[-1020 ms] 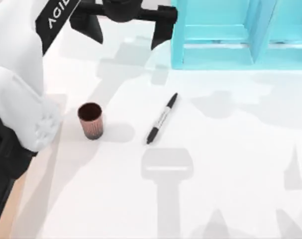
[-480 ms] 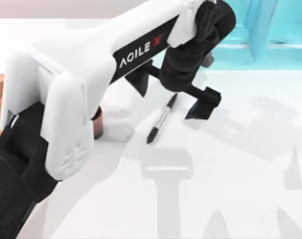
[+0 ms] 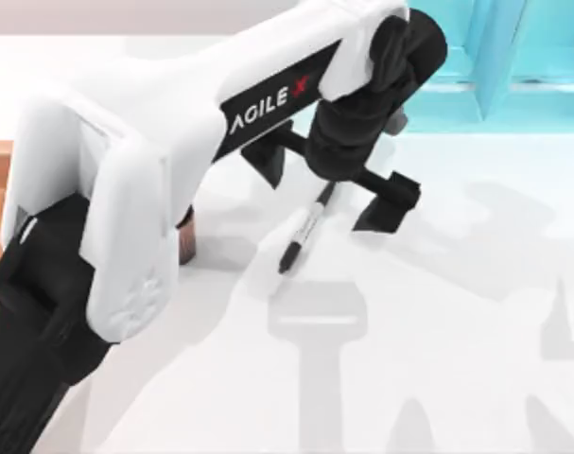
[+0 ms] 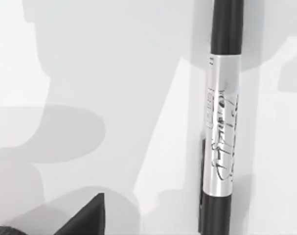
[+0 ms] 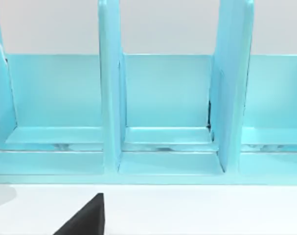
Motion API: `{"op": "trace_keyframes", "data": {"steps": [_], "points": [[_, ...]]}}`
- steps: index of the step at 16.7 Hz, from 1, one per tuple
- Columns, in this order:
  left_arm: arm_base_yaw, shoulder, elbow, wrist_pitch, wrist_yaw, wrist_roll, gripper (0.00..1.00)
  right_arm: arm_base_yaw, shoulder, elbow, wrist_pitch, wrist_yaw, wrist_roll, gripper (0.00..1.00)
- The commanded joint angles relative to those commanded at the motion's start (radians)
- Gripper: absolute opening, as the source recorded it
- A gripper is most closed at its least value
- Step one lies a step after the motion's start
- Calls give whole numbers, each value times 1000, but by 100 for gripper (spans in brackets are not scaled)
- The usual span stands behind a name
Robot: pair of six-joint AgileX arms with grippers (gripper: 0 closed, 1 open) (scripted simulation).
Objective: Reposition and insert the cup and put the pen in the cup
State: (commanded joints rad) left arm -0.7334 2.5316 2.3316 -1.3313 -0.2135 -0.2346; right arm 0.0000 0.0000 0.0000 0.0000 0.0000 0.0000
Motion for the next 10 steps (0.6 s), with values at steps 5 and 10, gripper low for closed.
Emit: {"op": "trace_keyframes", "data": {"steps": [5, 10], "points": [[23, 32, -139, 176, 1, 24, 100, 0, 0, 0, 0, 0, 0, 100], [36, 52, -224, 285, 2, 38, 100, 0, 0, 0, 0, 0, 0, 100]]}}
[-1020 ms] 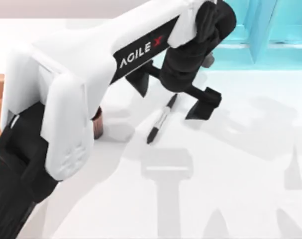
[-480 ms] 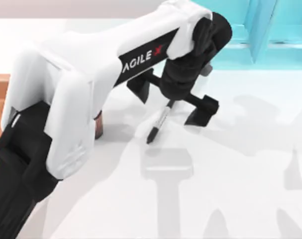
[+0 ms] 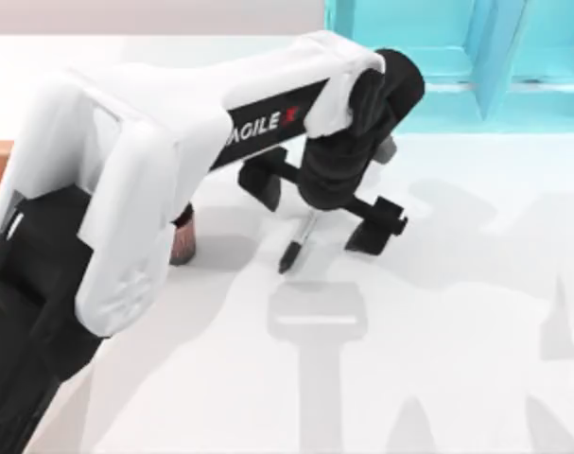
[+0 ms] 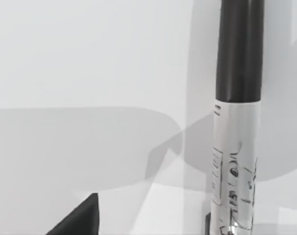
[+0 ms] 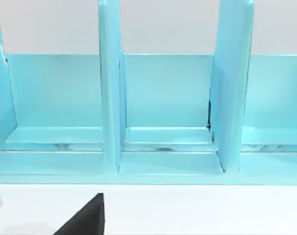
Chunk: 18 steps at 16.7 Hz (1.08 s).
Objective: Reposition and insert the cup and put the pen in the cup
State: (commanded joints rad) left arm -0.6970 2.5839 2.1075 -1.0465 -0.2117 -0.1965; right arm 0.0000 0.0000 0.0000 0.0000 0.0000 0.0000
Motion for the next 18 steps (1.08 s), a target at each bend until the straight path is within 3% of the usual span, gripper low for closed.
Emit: {"op": "trace_keyframes", "data": {"steps": [3, 16, 18], "points": [[0, 0, 0, 0, 0, 0, 100, 0, 0, 0, 0, 0, 0, 100], [0, 0, 0, 0, 0, 0, 2, 0, 0, 0, 0, 0, 0, 100], [0, 0, 0, 0, 0, 0, 0, 0, 0, 0, 0, 0, 0, 100]]}}
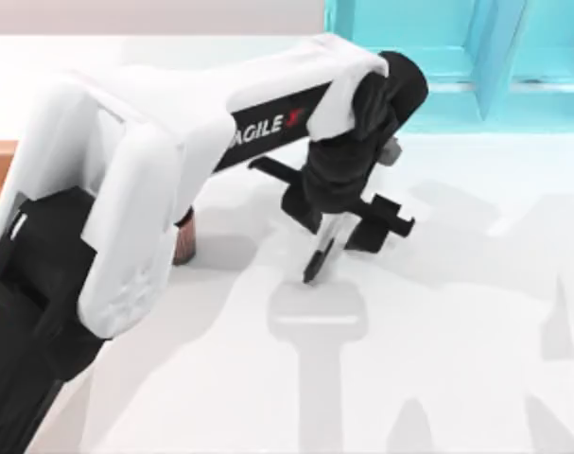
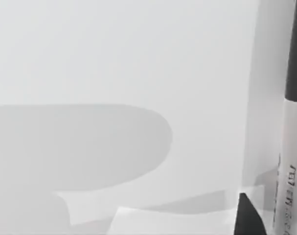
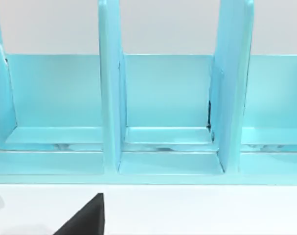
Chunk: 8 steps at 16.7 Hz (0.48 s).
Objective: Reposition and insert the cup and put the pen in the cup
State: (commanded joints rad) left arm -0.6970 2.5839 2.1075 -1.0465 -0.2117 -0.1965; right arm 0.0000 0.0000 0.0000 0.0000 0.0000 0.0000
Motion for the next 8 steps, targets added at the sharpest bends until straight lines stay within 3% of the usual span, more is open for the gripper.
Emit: {"op": "trace_keyframes", "data": {"steps": [6, 7, 8], "points": [[0, 0, 0, 0, 0, 0, 0, 0, 0, 0, 0, 0, 0, 100], [-25, -71, 0, -22, 69, -29, 0, 0, 0, 0, 0, 0, 0, 100], [-27, -73, -1, -24, 69, -31, 0, 0, 0, 0, 0, 0, 0, 100]]}}
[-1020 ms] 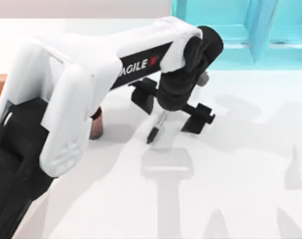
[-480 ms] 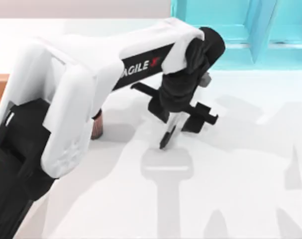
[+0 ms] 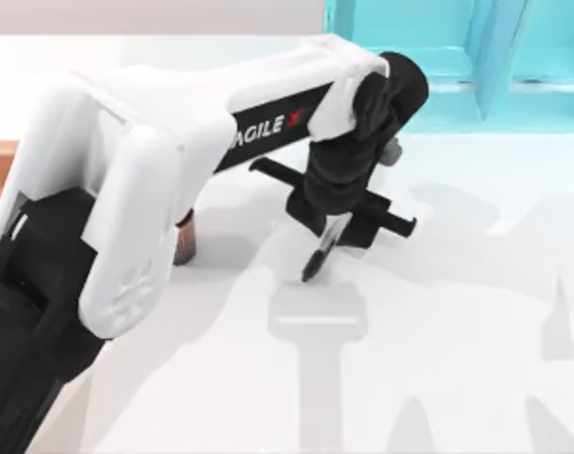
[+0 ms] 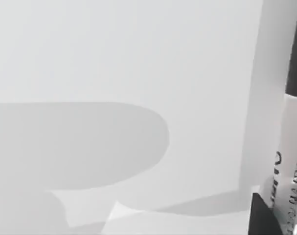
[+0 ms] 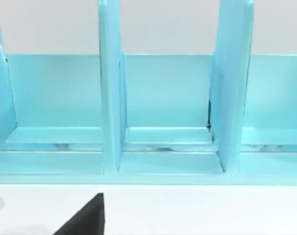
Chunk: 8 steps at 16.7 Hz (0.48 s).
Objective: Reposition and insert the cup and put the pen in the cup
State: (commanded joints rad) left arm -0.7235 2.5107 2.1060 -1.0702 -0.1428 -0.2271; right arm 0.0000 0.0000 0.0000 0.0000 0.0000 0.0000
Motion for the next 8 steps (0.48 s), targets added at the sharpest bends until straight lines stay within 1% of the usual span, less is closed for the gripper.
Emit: {"op": "trace_keyframes", "data": {"steps": [8], "points": [[-76, -203, -137, -74, -8, -79, 0, 0, 0, 0, 0, 0, 0, 100]]}}
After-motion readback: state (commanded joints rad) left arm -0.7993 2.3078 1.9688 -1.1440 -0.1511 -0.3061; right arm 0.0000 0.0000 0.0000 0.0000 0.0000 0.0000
